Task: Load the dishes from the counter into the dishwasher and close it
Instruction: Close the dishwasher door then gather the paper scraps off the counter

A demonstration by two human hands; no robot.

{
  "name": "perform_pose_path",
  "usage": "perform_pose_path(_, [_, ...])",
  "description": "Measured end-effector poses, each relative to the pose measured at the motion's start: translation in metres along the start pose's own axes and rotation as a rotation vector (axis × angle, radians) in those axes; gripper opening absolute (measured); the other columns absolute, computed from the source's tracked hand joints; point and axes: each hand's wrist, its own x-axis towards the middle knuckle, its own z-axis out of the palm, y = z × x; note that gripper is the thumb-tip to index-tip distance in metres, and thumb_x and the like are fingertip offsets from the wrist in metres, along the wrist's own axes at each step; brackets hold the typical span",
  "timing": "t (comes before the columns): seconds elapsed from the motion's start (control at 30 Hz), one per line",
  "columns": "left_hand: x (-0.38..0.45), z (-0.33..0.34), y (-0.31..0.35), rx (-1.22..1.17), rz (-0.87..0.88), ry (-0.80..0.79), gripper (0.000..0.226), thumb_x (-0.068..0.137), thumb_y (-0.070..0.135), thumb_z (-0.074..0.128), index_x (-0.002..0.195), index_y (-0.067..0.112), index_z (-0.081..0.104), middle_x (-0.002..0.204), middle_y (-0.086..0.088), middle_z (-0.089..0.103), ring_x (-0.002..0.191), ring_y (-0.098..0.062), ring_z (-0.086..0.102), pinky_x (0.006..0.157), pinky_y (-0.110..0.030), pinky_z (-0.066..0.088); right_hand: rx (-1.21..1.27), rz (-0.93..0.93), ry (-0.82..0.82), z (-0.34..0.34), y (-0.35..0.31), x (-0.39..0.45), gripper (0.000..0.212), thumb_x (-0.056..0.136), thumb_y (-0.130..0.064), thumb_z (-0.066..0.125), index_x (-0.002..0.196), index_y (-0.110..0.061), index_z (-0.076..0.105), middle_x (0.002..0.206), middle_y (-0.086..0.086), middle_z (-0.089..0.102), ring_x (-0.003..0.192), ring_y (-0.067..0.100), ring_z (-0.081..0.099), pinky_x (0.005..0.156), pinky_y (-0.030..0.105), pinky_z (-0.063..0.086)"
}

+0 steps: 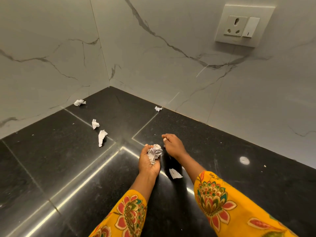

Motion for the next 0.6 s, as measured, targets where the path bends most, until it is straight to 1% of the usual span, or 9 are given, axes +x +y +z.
perform_pose_path(0.03, [0.001, -0.002, 0.001, -0.001, -0.003, -0.005, 0.027, 0.095, 0.008, 0.047, 0.069, 0.011, 0.05, 0.046, 0.001, 0.056, 0.052, -0.011, 0.056, 0.062, -0.025, 0.046, -0.079, -0.03, -0.066, -0.002, 0.004, 0.0, 0.034, 0.099, -0.012, 0.038, 0.127, -0.003, 0.055, 0.137, 0.014, 0.049, 0.128, 0.025, 0.043, 0.106, 0.028, 0.028])
perform_pose_path(0.1, [0.003, -0.007, 0.001, -0.005, -0.021, -0.02, 0.025, 0.095, 0.009, 0.047, 0.07, 0.01, 0.051, 0.049, 0.0, 0.056, 0.058, -0.012, 0.054, 0.065, -0.025, 0.047, -0.164, -0.062, -0.132, -0.002, 0.011, -0.006, 0.036, 0.1, -0.017, 0.038, 0.128, -0.003, 0.054, 0.139, 0.014, 0.048, 0.13, 0.024, 0.041, 0.106, 0.027, 0.026])
perform_pose_path(0.17, [0.001, -0.009, 0.0, -0.011, -0.028, -0.043, 0.024, 0.095, 0.01, 0.048, 0.071, 0.011, 0.052, 0.054, -0.001, 0.056, 0.063, -0.012, 0.052, 0.063, -0.024, 0.05, -0.205, -0.095, -0.121, 0.002, 0.02, -0.017, 0.036, 0.1, -0.022, 0.04, 0.127, -0.005, 0.057, 0.14, 0.012, 0.048, 0.131, 0.022, 0.04, 0.106, 0.026, 0.027])
perform_pose_path(0.23, [-0.002, -0.01, -0.001, 0.011, -0.031, -0.061, 0.024, 0.095, 0.013, 0.048, 0.072, 0.011, 0.052, 0.055, 0.0, 0.056, 0.062, -0.013, 0.054, 0.058, -0.024, 0.052, -0.252, -0.138, -0.111, 0.005, 0.029, -0.031, 0.036, 0.098, -0.023, 0.044, 0.127, -0.008, 0.057, 0.141, 0.009, 0.046, 0.132, 0.019, 0.039, 0.107, 0.025, 0.026])
perform_pose_path(0.3, [-0.005, -0.013, -0.001, 0.024, -0.042, -0.07, 0.025, 0.096, 0.015, 0.046, 0.071, 0.012, 0.052, 0.057, 0.0, 0.057, 0.062, -0.013, 0.056, 0.06, -0.025, 0.05, -0.293, -0.152, -0.152, 0.005, 0.036, -0.046, 0.04, 0.095, -0.023, 0.045, 0.133, -0.01, 0.052, 0.147, 0.006, 0.04, 0.136, 0.018, 0.033, 0.111, 0.025, 0.022])
perform_pose_path(0.37, [-0.012, -0.014, -0.001, 0.014, -0.055, -0.071, 0.025, 0.096, 0.016, 0.045, 0.072, 0.012, 0.052, 0.055, 0.0, 0.059, 0.066, -0.014, 0.056, 0.066, -0.026, 0.047, -0.311, -0.146, -0.2, 0.001, 0.039, -0.059, 0.049, 0.092, -0.025, 0.042, 0.138, -0.011, 0.046, 0.151, 0.003, 0.034, 0.139, 0.017, 0.027, 0.113, 0.026, 0.019])
perform_pose_path(0.43, [-0.019, -0.015, -0.003, -0.016, -0.063, -0.081, 0.023, 0.096, 0.016, 0.045, 0.074, 0.013, 0.052, 0.051, 0.002, 0.06, 0.062, -0.014, 0.06, 0.069, -0.028, 0.046, -0.309, -0.147, -0.219, -0.001, 0.041, -0.07, 0.051, 0.091, -0.022, 0.042, 0.14, -0.011, 0.043, 0.152, 0.002, 0.031, 0.141, 0.015, 0.024, 0.114, 0.025, 0.016])
perform_pose_path(0.53, [-0.029, -0.015, -0.005, -0.035, -0.063, -0.083, 0.021, 0.096, 0.015, 0.045, 0.076, 0.013, 0.053, 0.048, 0.003, 0.061, 0.045, -0.011, 0.063, 0.07, -0.028, 0.046, -0.335, -0.157, -0.229, -0.001, 0.045, -0.085, 0.053, 0.092, -0.016, 0.045, 0.144, -0.013, 0.036, 0.155, 0.0, 0.026, 0.143, 0.014, 0.018, 0.115, 0.023, 0.012])
perform_pose_path(0.6, [-0.036, -0.018, -0.005, -0.03, -0.06, -0.08, 0.022, 0.096, 0.015, 0.045, 0.076, 0.013, 0.053, 0.048, 0.002, 0.061, 0.045, -0.011, 0.063, 0.071, -0.028, 0.046, -0.38, -0.198, -0.203, 0.0, 0.05, -0.096, 0.052, 0.093, -0.015, 0.044, 0.144, -0.014, 0.036, 0.154, 0.0, 0.027, 0.142, 0.015, 0.021, 0.114, 0.022, 0.013])
